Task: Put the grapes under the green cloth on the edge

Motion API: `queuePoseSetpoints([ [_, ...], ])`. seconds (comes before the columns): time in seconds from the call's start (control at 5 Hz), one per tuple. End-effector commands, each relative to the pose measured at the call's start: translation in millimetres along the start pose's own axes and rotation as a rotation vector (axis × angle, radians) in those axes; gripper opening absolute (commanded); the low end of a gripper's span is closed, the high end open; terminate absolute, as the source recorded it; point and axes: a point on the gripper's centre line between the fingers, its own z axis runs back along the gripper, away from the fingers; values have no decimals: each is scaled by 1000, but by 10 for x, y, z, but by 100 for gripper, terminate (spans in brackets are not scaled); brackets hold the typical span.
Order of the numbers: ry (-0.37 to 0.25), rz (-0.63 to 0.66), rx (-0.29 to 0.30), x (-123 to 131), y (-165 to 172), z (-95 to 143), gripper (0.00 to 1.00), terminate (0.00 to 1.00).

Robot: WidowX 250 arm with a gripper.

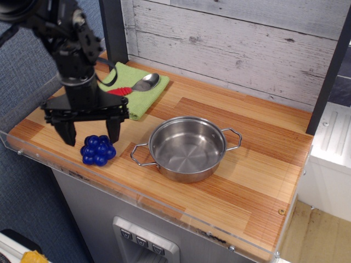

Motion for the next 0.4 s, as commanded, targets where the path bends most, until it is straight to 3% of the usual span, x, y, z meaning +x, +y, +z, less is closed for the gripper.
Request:
queuePoseSetpoints([
  [0.0, -17, -24, 91, 138, -134, 465, 100, 0],
  [0.2, -6, -117, 69, 146, -233, 614, 100, 0],
])
